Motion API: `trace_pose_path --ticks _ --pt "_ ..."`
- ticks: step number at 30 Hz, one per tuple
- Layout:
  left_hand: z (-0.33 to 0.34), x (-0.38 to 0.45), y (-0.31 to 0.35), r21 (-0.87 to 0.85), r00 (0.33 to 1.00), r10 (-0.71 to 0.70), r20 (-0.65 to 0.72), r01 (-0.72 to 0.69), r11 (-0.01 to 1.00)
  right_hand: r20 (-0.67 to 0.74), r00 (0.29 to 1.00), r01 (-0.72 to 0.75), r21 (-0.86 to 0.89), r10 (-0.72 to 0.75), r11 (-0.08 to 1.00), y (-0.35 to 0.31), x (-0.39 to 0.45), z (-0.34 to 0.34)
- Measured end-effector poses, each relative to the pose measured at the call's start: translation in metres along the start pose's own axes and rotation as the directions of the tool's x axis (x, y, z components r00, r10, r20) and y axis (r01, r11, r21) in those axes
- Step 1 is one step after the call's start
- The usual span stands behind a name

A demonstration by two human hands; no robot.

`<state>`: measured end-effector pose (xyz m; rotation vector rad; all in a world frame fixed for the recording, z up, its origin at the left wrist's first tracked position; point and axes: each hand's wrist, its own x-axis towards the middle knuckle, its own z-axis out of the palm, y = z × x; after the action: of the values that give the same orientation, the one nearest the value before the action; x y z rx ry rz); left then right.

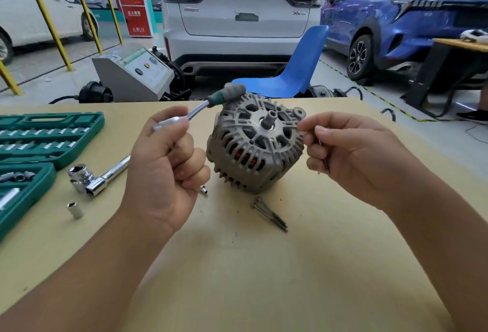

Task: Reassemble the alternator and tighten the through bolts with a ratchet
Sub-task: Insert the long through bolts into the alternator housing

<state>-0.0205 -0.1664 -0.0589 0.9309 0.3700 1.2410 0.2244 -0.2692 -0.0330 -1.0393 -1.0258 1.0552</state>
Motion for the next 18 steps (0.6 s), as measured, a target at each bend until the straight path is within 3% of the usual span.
trace_pose_path --ticks 2,4,8,10,15,18 --pt "0.004 -0.005 -0.006 0.245 0.976 0.22 0.002 -0.213 0.946 -0.092 0.995 0.029 -0.057 -0.034 0.998 0.005 0.001 0.002" --pt "0.007 -0.012 -0.016 0.522 0.898 0.422 0.125 -0.421 0.741 -0.167 0.974 0.11 -0.243 -0.153 0.964 0.011 0.001 0.007" --pt "0.011 -0.018 -0.034 0.758 0.795 0.477 0.375 -0.559 0.337 -0.169 0.932 0.262 -0.303 -0.322 0.917 0.017 0.0 0.016" --pt "0.014 -0.013 -0.038 0.796 0.774 0.457 0.438 -0.57 0.202 -0.11 0.908 0.351 -0.328 -0.404 0.877 0.016 -0.002 0.016" --pt "0.009 0.003 -0.038 0.79 0.775 0.384 0.502 -0.592 0.161 -0.021 0.872 0.439 -0.408 -0.489 0.8 0.013 -0.002 0.016" --pt "0.003 0.01 -0.037 0.775 0.776 0.382 0.502 -0.599 0.2 -0.01 0.859 0.457 -0.436 -0.513 0.775 0.014 -0.001 0.015"
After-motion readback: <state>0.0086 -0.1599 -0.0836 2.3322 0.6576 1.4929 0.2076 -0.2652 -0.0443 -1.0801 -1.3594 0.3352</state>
